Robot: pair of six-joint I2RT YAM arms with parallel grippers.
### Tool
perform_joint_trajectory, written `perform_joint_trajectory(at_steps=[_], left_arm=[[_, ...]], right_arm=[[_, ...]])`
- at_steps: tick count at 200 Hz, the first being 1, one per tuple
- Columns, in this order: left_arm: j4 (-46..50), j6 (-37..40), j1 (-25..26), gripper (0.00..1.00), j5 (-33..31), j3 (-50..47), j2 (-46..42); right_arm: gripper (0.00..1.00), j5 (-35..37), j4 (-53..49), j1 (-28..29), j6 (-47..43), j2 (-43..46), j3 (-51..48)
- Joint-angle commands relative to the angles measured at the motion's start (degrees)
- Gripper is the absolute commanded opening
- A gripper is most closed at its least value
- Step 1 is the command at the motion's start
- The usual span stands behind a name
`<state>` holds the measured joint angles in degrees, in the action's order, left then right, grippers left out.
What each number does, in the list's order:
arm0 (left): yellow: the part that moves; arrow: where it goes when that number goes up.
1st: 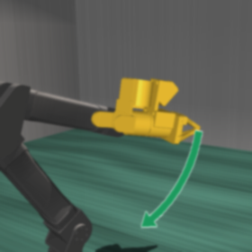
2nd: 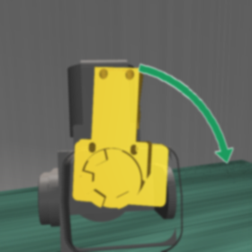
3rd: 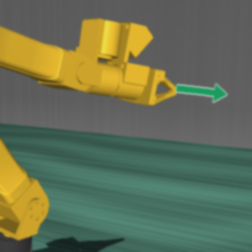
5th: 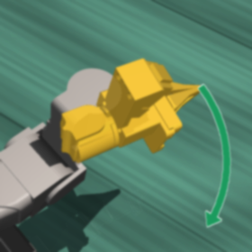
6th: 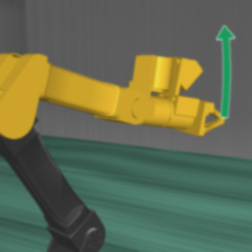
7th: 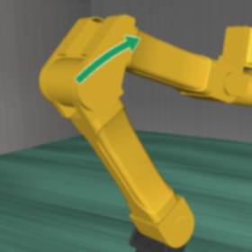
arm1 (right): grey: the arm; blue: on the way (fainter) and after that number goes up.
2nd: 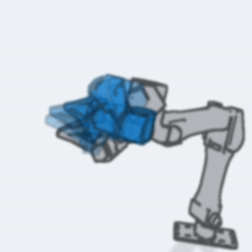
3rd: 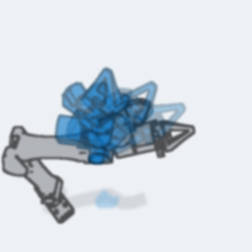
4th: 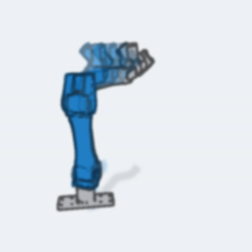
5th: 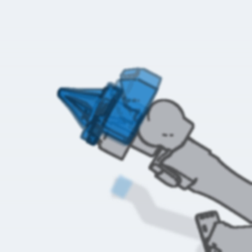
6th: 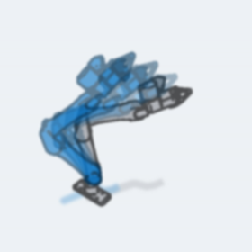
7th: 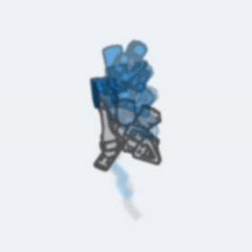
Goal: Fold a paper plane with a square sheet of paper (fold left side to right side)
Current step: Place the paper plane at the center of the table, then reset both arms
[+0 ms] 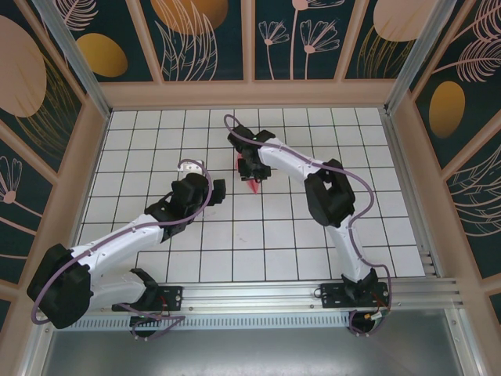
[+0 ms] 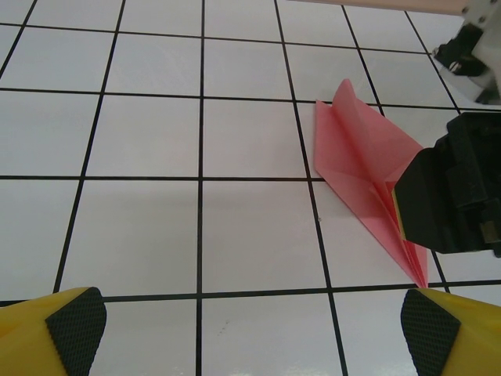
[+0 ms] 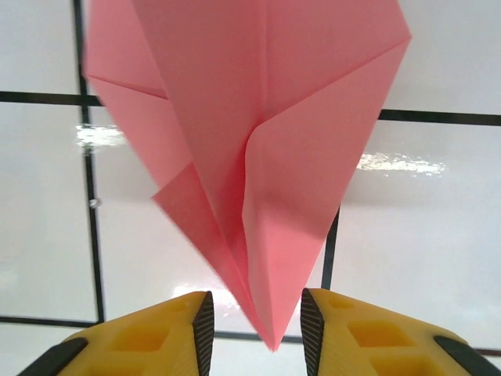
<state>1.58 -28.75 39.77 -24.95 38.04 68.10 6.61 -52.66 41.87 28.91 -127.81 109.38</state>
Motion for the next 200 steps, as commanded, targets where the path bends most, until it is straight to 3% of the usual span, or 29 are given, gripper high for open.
perform_joint_trajectory(at_steps=[1, 30, 58, 101, 121, 158, 200], left_arm=[[0.6, -1.3, -0.8, 0.99, -0.9, 1.9, -0.7], [-0.4, -2.6, -5.9, 0.99, 5.4, 2.2, -1.5], [0.7, -2.1, -11.6, 0.98, 9.4, 4.2, -2.1], [-2.2, -2.9, -21.9, 0.99, 14.3, 3.4, -4.2], [-7.0, -2.7, -25.3, 0.99, 12.2, 0.6, -6.9], [-15.7, 2.6, -27.0, 0.99, 2.2, -4.6, -8.9], [-34.7, 11.1, -27.6, 0.99, -9.7, -15.2, -8.7]], right_arm=[[0.43, 3.2, -4.1, 0.7, -0.3, 5.7, 2.3], [0.52, 7.1, -3.3, 0.7, -1.7, 12.4, 0.1], [0.65, 10.9, 3.2, -0.5, -5.0, 22.7, -9.4], [0.71, 1.5, 23.2, -11.7, -9.1, 42.6, -35.1], [0.78, -0.1, 31.6, -19.4, -11.0, 51.8, -47.1], [0.99, 5.8, 45.0, -29.9, -16.8, 62.3, -63.8], [0.99, 6.9, 66.5, -37.4, -23.5, 64.5, -78.9]])
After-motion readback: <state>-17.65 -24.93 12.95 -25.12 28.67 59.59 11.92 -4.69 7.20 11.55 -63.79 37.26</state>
